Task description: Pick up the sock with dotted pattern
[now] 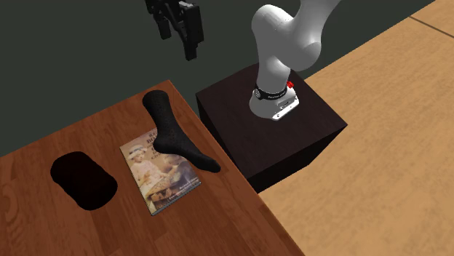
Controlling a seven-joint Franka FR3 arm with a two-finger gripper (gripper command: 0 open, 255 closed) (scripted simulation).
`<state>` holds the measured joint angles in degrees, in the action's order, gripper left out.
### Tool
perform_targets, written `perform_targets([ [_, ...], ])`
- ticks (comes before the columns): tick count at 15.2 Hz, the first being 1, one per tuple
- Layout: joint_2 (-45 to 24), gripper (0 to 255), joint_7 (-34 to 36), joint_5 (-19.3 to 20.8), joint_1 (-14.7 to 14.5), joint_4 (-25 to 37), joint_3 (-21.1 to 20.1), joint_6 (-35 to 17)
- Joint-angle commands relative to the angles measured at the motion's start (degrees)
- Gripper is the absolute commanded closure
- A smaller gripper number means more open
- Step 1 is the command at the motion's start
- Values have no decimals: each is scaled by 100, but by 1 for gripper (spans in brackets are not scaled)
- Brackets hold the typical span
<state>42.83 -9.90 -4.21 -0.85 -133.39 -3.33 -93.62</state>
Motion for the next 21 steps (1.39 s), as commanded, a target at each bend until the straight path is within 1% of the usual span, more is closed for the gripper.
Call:
perform_targets([
  [1,0,0,0,0,0,0,0,0],
  [5,-44,0,-1543,370,-454,-766,247,-1075],
  [9,-263,0,-3054,727,-886,-1409,554,-2238],
  [13,-687,0,-4562,1065,-1311,-1906,925,-3478],
  [16,-1147,0,-5712,1284,-1647,-2170,1253,-4443],
  [17,-1152,0,-5720,1290,-1654,-2172,1261,-4451],
  [21,-1349,0,-5704,1319,-1643,-2361,1287,-4837],
])
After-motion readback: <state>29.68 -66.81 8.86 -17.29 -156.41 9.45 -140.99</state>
